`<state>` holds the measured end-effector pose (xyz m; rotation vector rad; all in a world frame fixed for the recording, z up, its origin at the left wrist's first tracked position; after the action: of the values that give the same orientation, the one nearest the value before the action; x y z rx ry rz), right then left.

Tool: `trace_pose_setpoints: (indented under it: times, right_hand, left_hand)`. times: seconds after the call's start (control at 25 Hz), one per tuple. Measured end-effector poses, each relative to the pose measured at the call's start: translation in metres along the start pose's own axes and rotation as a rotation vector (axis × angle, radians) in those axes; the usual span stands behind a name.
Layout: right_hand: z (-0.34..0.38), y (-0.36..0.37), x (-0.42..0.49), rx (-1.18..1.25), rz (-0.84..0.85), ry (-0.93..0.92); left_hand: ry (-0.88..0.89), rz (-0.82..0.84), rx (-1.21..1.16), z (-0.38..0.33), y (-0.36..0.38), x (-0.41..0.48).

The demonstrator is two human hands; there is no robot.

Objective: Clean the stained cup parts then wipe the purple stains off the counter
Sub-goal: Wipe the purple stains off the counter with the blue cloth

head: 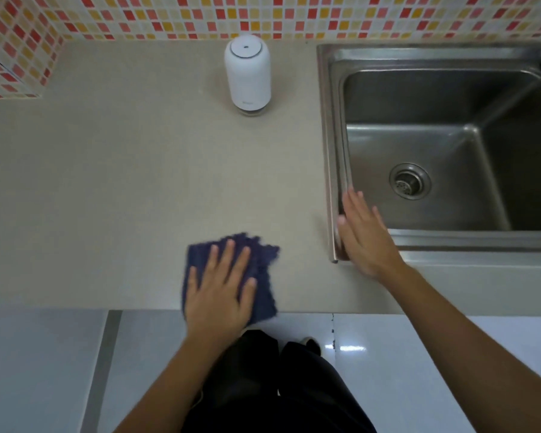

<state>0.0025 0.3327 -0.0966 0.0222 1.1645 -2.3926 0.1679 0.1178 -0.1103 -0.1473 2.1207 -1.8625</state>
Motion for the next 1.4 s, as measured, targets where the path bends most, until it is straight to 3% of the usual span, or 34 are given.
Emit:
trace_pose_setpoints:
  times: [0.08, 0.16, 0.28, 0.44, 0.6, 0.76, 0.88, 1.08, 1.4]
  right_hand:
    - [-0.013, 0.003, -0.029, -0.257, -0.08, -0.082]
    - [-0.02, 0.011, -0.039, -0.354, -0.084, -0.082]
    - [-0.021, 0.015, -0.035, -0.413, -0.121, -0.09]
    - [-0.024, 0.017, -0.036, -0.416, -0.143, -0.116]
    - [-0.022, 0.014, -0.036, -0.41, -0.16, -0.122]
    - [-0.02, 0.015, -0.035, -0.423, -0.175, -0.118]
    - [-0.019, 0.015, -0.034, -0.418, -0.174, -0.115]
    - [-0.02, 0.015, -0.037, -0.386, -0.154, -0.11]
    - [0.059, 0.062, -0.052, -0.274, -0.073, -0.228]
  left_hand:
    - [-0.106, 0.006, -0.022, 0.011, -0.009, 0.042]
    - [-0.17, -0.027, -0.045, -0.004, -0.017, 0.098]
    - [-0.114, 0.01, -0.063, -0.054, -0.015, 0.143]
    - [0.049, -0.038, 0.028, -0.091, 0.0, 0.069]
    - [-0.026, -0.019, 0.059, -0.055, 0.007, -0.001]
    - [-0.211, -0.016, 0.023, -0.014, -0.003, 0.029]
    - [-0.326, -0.033, -0.026, -0.042, -0.005, 0.062]
    - [-0.107, -0.034, 0.009, -0.114, 0.01, 0.024]
    - [-0.188, -0.059, 0.017, -0.024, 0.005, -0.007]
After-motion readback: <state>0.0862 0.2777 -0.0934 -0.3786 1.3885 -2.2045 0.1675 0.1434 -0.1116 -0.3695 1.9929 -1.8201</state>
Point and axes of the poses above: each hand's wrist, its own x-axis towards the middle knuckle, its own y-axis out of the palm, z = x × y, the point moved 4 cm from there along x, towards the middle knuckle, and after that the axes turned 5 degrees about x, right-handed, at the moved point
